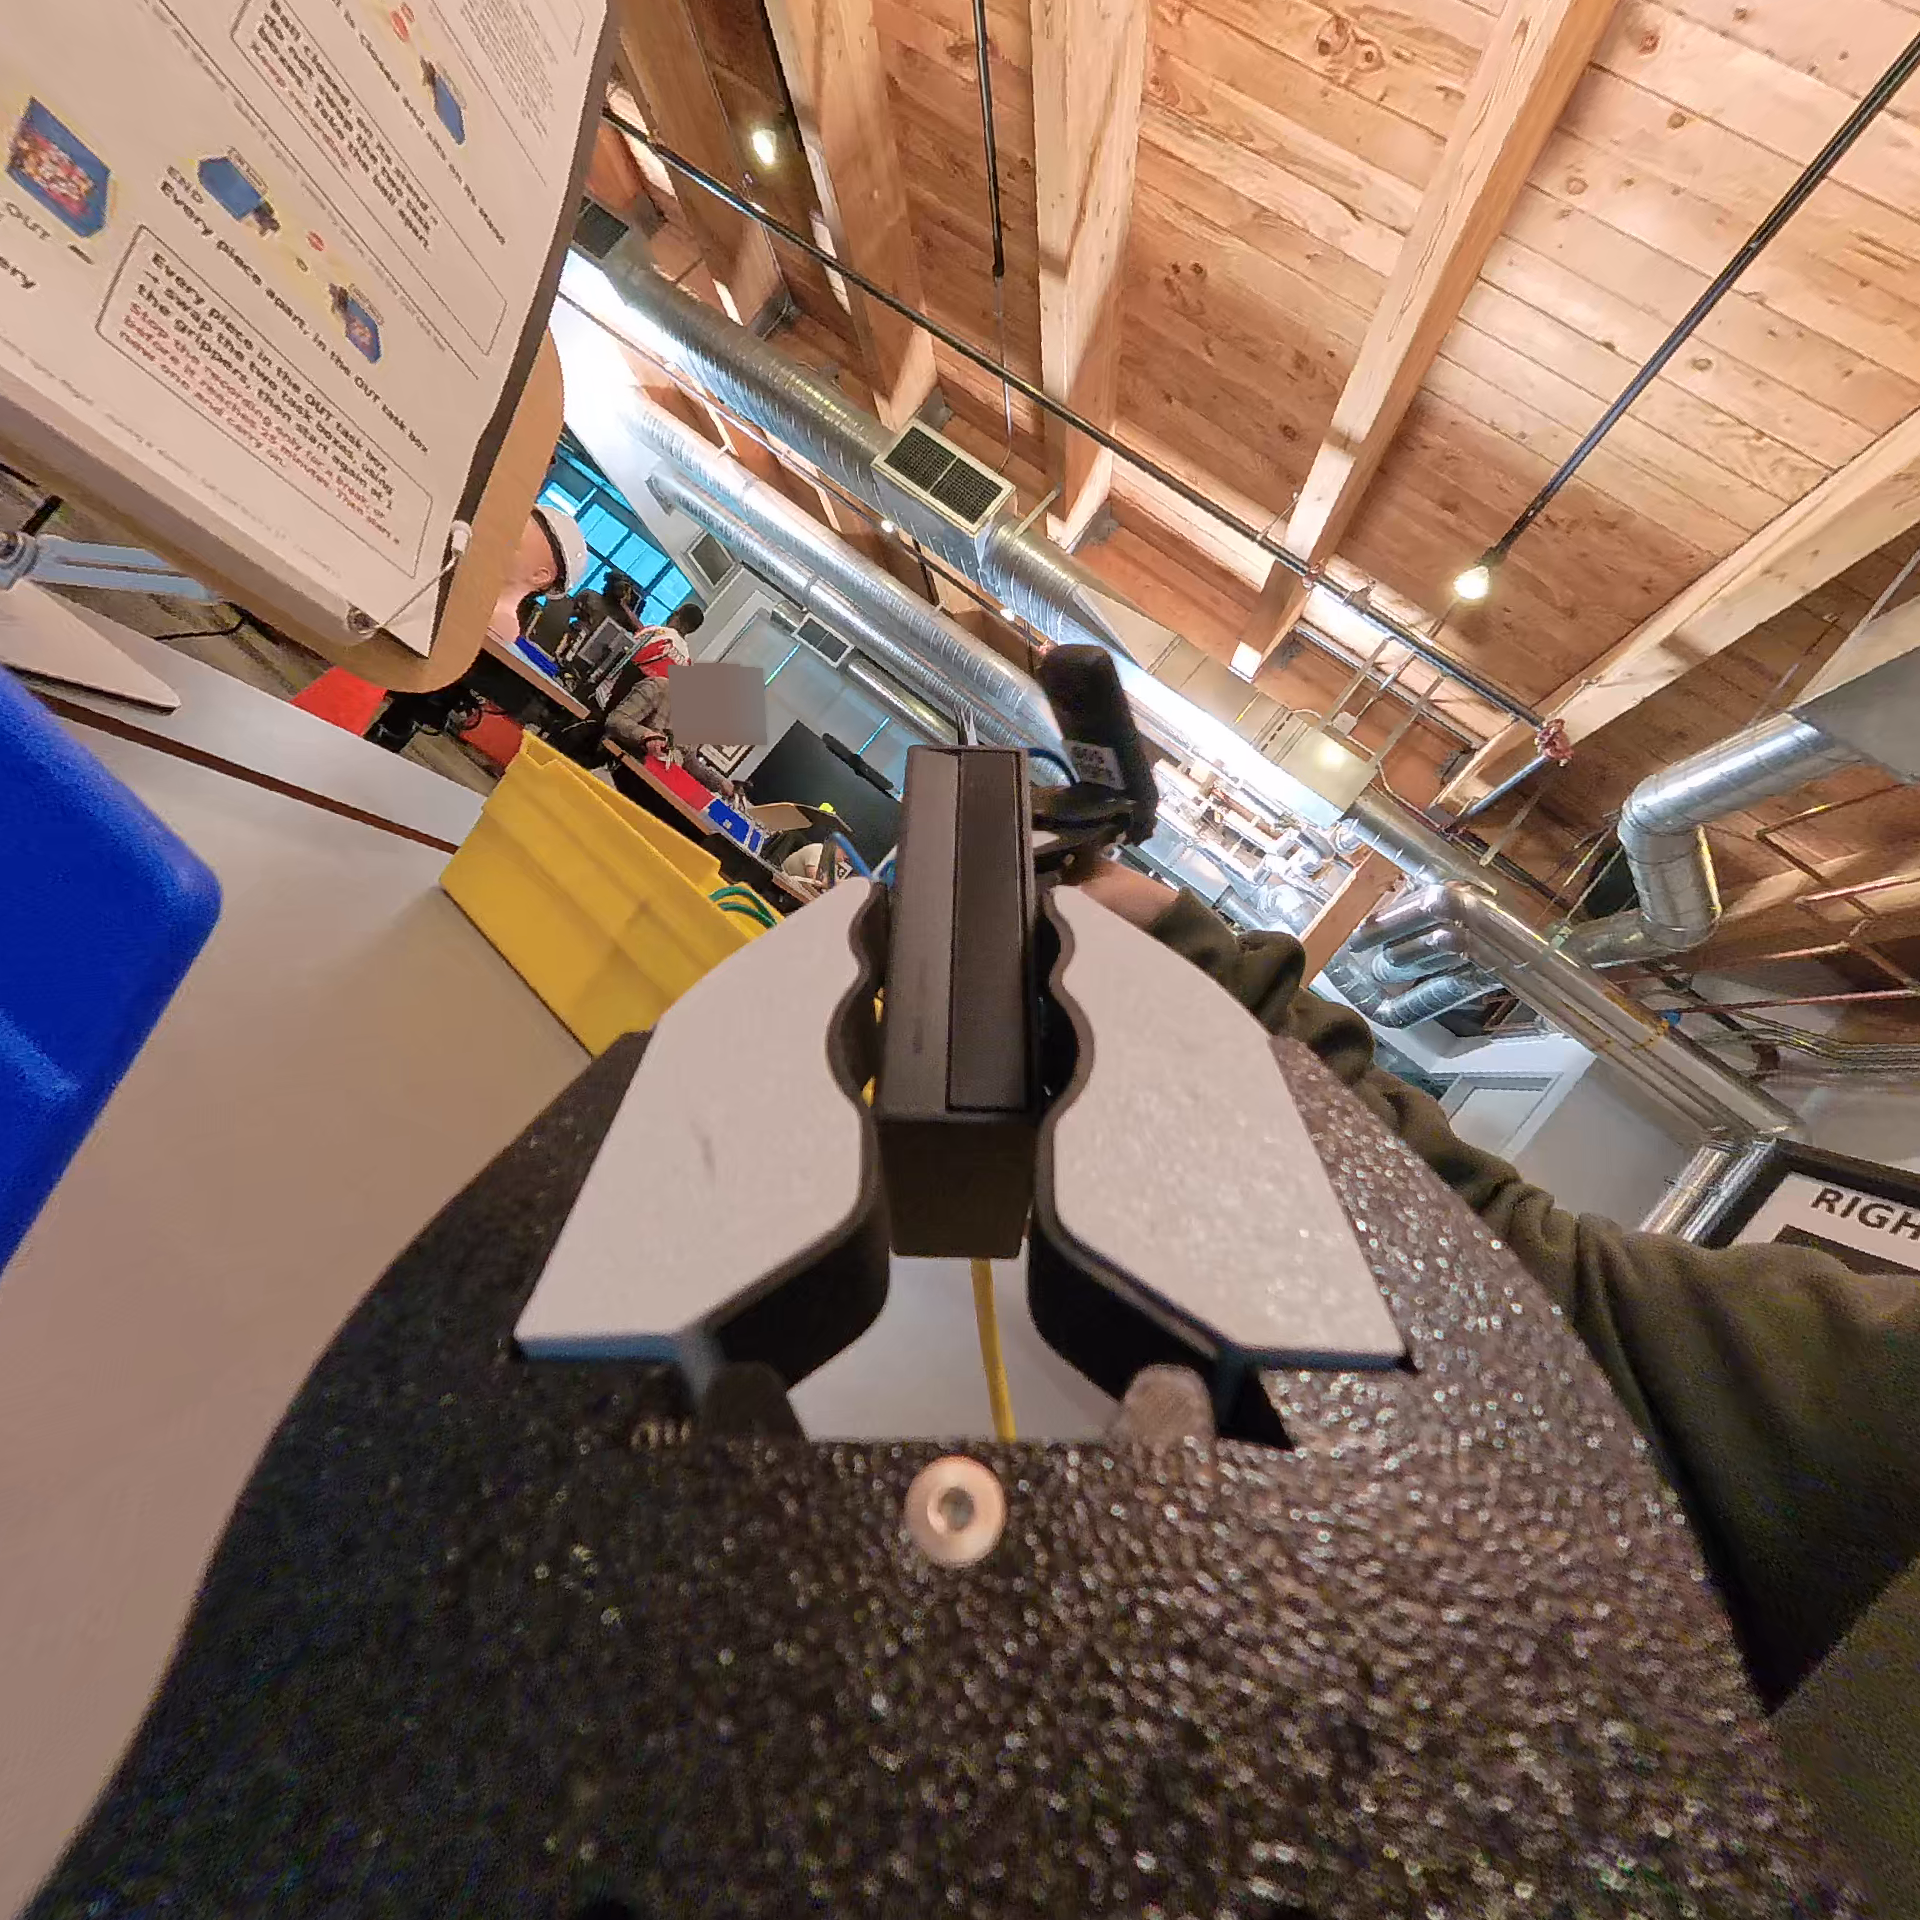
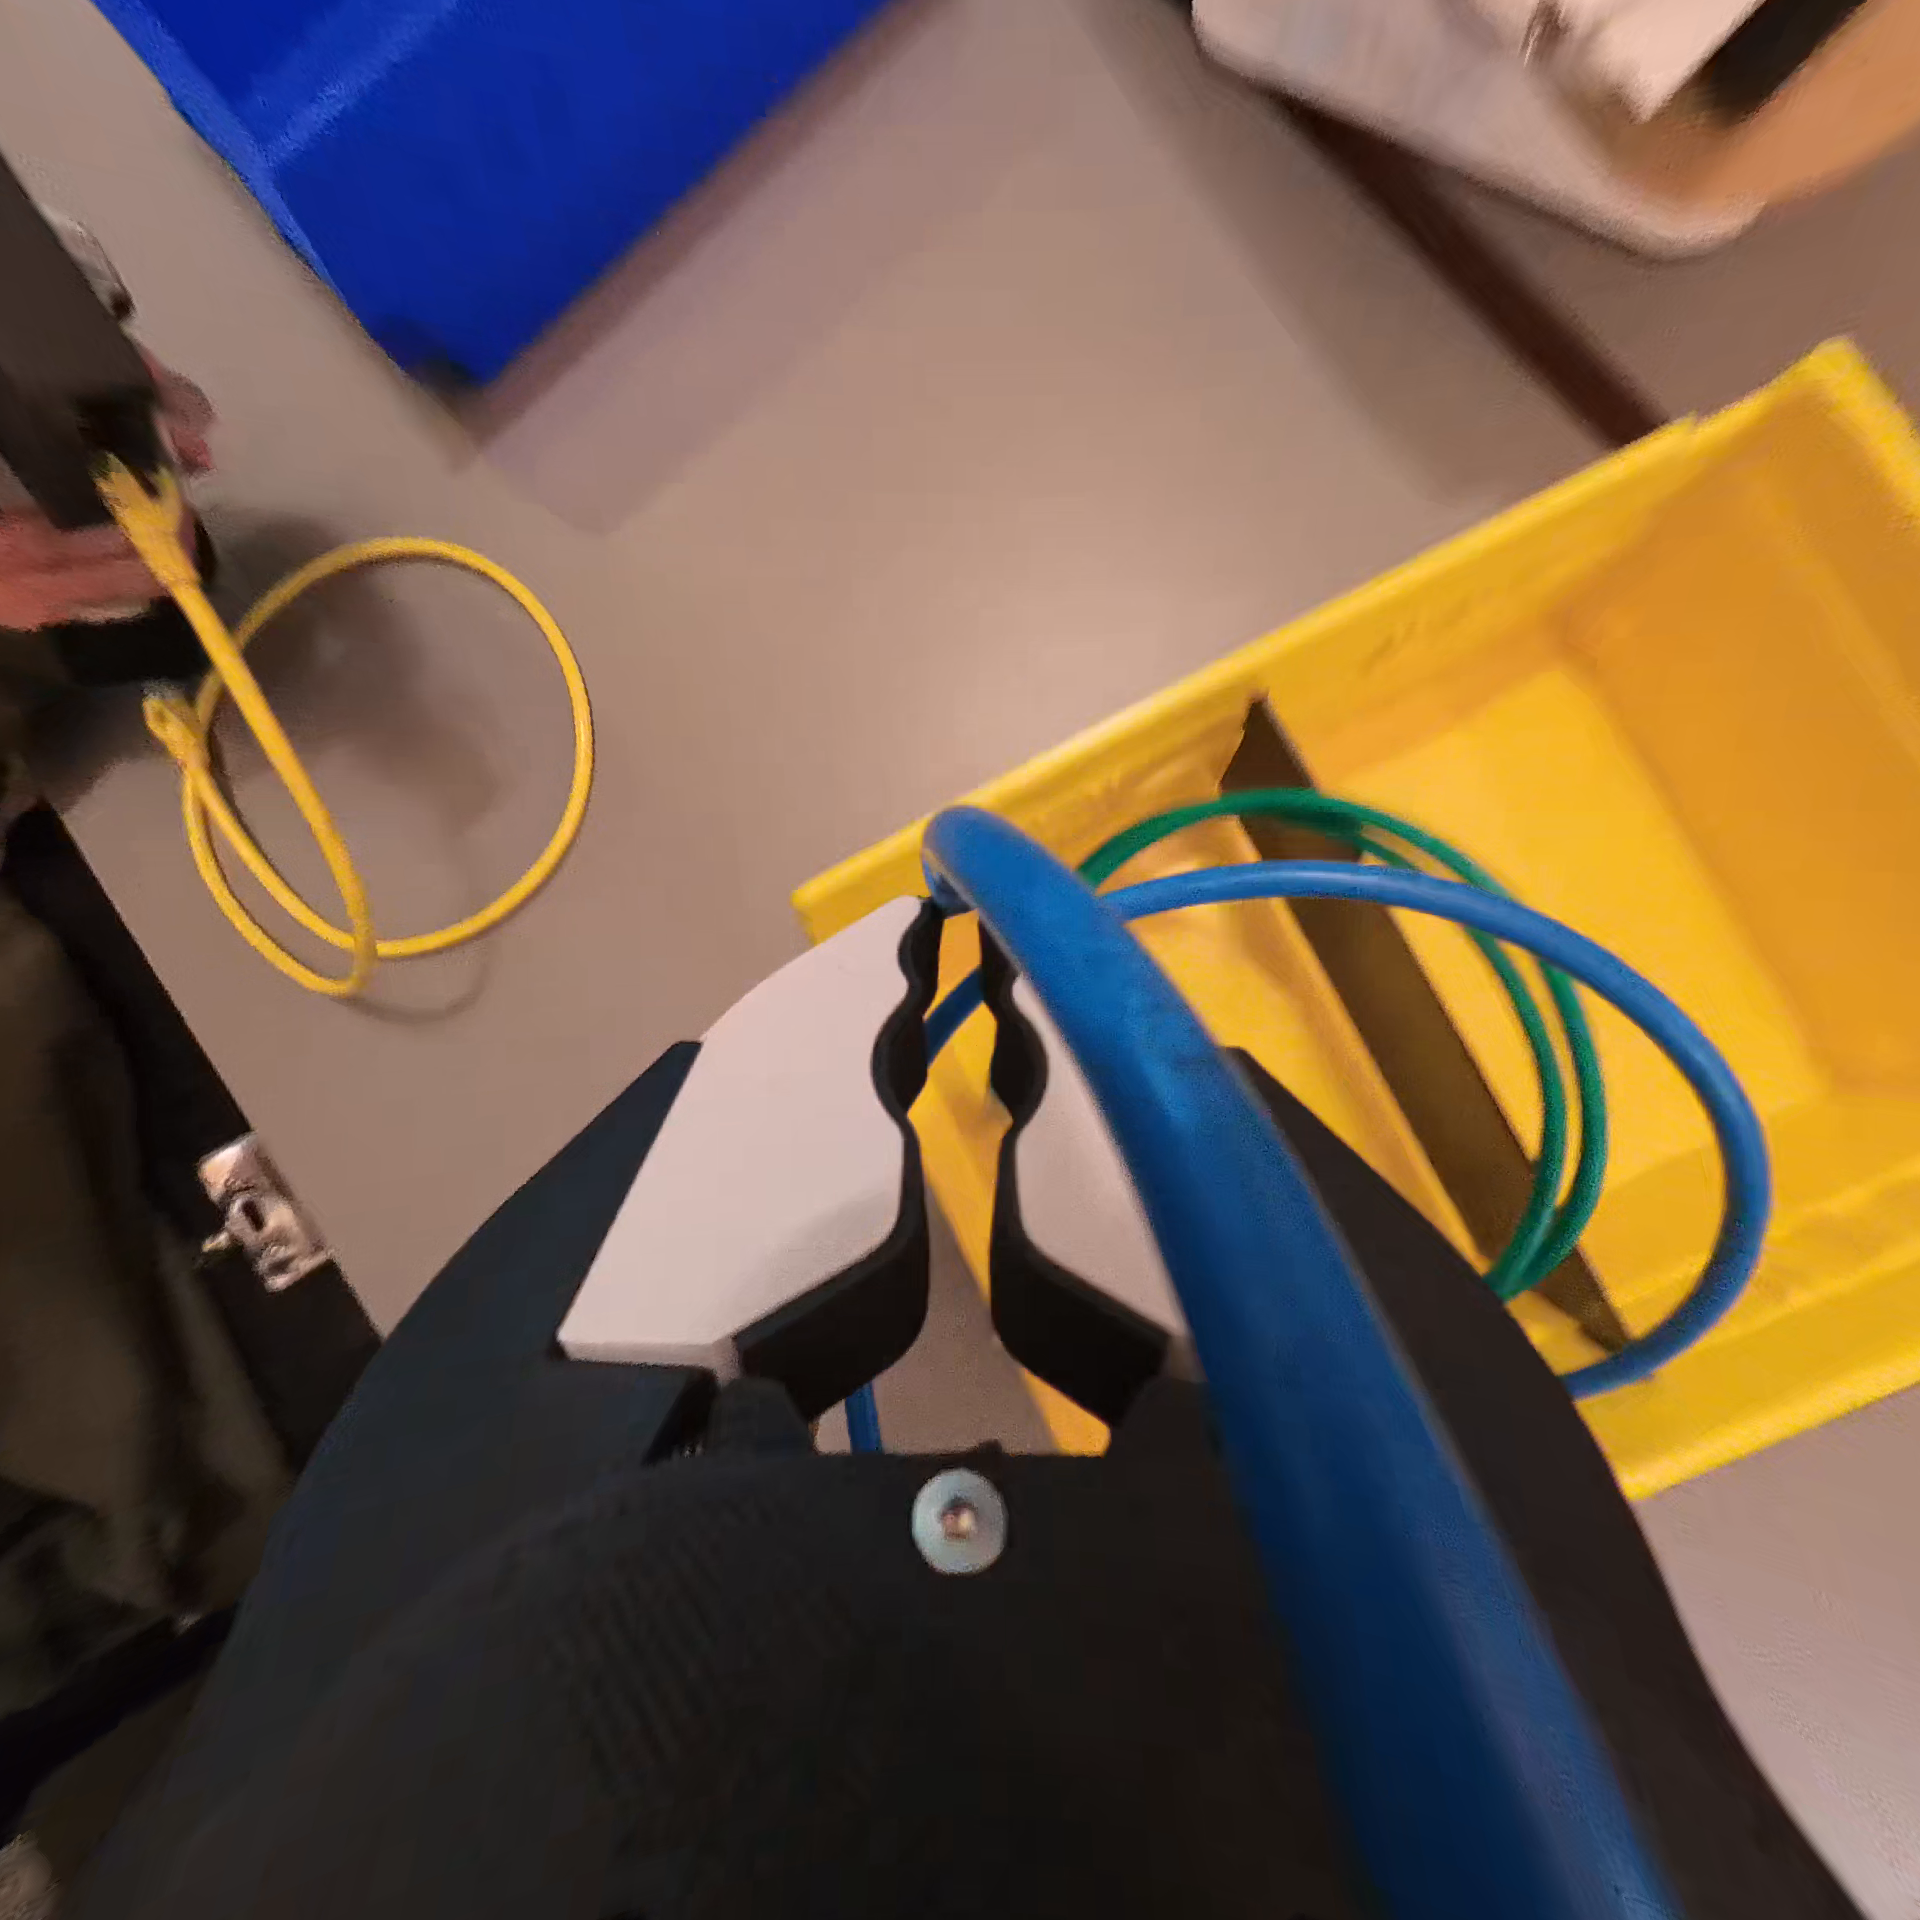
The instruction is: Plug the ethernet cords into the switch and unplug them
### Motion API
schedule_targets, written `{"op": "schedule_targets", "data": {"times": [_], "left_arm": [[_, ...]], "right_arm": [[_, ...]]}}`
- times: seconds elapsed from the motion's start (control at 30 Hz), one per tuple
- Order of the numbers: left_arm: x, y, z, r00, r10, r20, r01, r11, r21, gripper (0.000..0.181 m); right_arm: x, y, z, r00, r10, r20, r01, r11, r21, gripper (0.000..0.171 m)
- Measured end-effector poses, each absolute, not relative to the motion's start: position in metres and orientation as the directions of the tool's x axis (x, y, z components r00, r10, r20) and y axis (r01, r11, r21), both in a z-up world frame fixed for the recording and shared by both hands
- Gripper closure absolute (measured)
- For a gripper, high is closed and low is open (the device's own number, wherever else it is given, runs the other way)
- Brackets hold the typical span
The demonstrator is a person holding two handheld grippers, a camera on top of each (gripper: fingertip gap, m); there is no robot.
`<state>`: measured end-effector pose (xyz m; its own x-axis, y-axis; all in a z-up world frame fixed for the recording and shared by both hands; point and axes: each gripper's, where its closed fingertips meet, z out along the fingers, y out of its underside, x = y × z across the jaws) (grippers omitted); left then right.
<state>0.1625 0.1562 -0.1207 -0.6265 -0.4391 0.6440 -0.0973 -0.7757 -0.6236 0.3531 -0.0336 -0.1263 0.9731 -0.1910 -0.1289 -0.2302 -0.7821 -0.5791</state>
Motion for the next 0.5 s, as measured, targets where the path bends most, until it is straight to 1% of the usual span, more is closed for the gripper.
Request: {"op": "schedule_targets", "data": {"times": [0.1,0.17,0.27,0.33,0.37,0.4,0.43,0.47,0.5], "left_arm": [[0.160,0.157,-0.123,-0.628,-0.434,0.646,-0.095,-0.782,-0.617,0.155],[0.159,0.155,-0.125,-0.629,-0.425,0.651,-0.100,-0.786,-0.610,0.155],[0.159,0.152,-0.126,-0.629,-0.423,0.652,-0.110,-0.782,-0.614,0.155],[0.158,0.152,-0.125,-0.630,-0.420,0.653,-0.109,-0.785,-0.610,0.155],[0.157,0.152,-0.125,-0.629,-0.417,0.656,-0.110,-0.788,-0.606,0.155],[0.157,0.153,-0.125,-0.627,-0.417,0.658,-0.108,-0.790,-0.604,0.155],[0.156,0.154,-0.125,-0.626,-0.420,0.657,-0.105,-0.789,-0.605,0.155],[0.155,0.154,-0.126,-0.625,-0.425,0.655,-0.104,-0.786,-0.609,0.155],[0.155,0.155,-0.126,-0.622,-0.429,0.655,-0.104,-0.784,-0.612,0.155]], "right_arm": [[0.364,-0.041,-0.152,0.955,-0.265,-0.132,-0.295,-0.802,-0.520,0.164],[0.363,-0.041,-0.169,0.939,-0.273,-0.209,-0.342,-0.801,-0.491,0.165],[0.364,-0.033,-0.191,0.897,-0.305,-0.321,-0.431,-0.765,-0.478,0.164],[0.370,-0.033,-0.207,0.877,-0.348,-0.330,-0.472,-0.753,-0.459,0.163],[0.368,-0.032,-0.212,0.867,-0.352,-0.352,-0.487,-0.748,-0.452,0.160],[0.364,-0.031,-0.215,0.852,-0.348,-0.391,-0.505,-0.743,-0.439,0.150],[0.361,-0.031,-0.216,0.837,-0.346,-0.424,-0.522,-0.738,-0.427,0.145],[0.356,-0.031,-0.214,0.827,-0.327,-0.457,-0.526,-0.736,-0.427,0.142],[0.349,-0.030,-0.209,0.821,-0.285,-0.494,-0.518,-0.736,-0.436,0.134]]}}
